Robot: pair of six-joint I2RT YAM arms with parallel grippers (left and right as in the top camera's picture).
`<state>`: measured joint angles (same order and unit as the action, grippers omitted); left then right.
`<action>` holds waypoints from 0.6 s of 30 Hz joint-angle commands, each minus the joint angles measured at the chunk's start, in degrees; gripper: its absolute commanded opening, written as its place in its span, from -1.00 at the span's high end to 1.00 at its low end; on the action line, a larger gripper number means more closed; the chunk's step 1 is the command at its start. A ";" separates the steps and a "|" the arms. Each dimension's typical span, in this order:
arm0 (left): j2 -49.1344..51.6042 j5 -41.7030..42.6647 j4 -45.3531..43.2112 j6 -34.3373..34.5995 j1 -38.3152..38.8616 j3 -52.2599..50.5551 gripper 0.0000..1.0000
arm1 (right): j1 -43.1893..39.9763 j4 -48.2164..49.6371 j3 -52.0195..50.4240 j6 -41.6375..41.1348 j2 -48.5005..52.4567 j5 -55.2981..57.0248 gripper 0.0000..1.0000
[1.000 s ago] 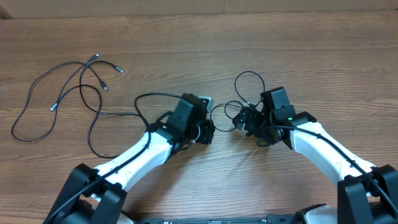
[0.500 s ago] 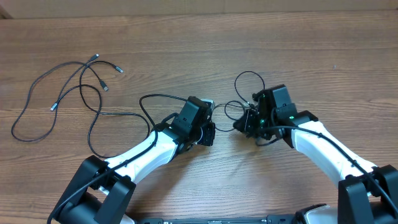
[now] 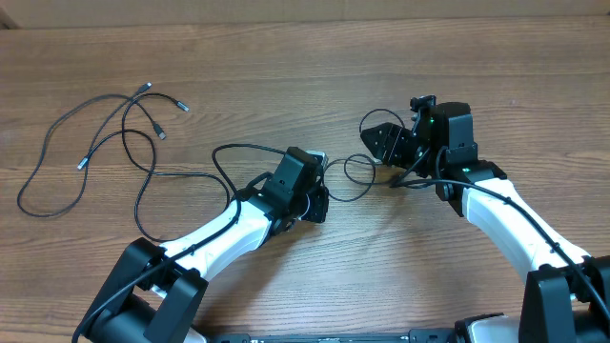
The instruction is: Untangle cables
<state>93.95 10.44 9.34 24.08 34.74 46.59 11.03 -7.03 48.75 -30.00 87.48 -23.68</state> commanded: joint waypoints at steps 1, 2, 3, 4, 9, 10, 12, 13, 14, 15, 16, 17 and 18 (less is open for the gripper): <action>0.50 -0.57 -0.24 0.57 -0.33 0.09 0.68 | 1.03 0.37 1.14 0.02 0.87 7.04 0.22; 0.50 -0.57 -0.35 0.57 -0.33 0.09 0.68 | 1.60 0.63 1.14 0.00 1.90 9.33 0.31; 0.50 -0.57 -0.48 0.57 -0.33 0.09 0.68 | 1.99 0.92 1.14 -0.15 2.71 10.71 0.33; 0.50 -0.59 -0.66 0.57 -0.33 0.09 0.67 | 2.51 1.42 1.14 -0.17 3.82 11.82 0.33; 0.50 -0.57 -0.76 0.57 -0.33 0.09 0.68 | 3.61 5.49 1.14 -1.84 9.75 12.07 0.33; 0.50 -0.59 -0.70 0.55 -0.33 0.09 0.68 | 3.61 5.99 1.14 -2.47 10.67 12.09 0.34; 0.50 -0.70 -0.55 0.55 -0.33 0.09 0.67 | 3.61 6.10 1.14 -4.22 12.87 12.11 0.43; 0.50 -0.81 -0.44 0.55 -0.33 0.09 0.68 | 3.58 6.01 1.14 -4.94 13.75 12.07 0.45; 0.50 -0.83 -0.39 0.55 -0.33 0.09 0.68 | 3.61 5.92 1.14 -6.16 14.45 12.04 0.45; 0.50 -0.85 -0.39 0.55 -0.33 0.09 0.68 | 3.58 5.57 1.14 -7.30 14.88 11.74 0.45; 0.50 -0.98 -0.39 0.55 -0.33 0.09 0.68 | 3.58 5.14 1.14 -7.98 15.06 10.91 0.45; 0.50 -1.29 -0.37 0.57 -0.33 0.09 0.69 | 3.52 4.66 1.14 -7.98 15.06 8.92 0.46; 0.50 -1.68 -0.37 0.57 -0.33 0.09 0.70 | 3.45 4.28 1.14 -7.98 15.06 7.17 0.46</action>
<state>93.95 10.28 8.95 24.08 34.74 46.59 14.61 -2.66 48.75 -35.59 102.43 -13.39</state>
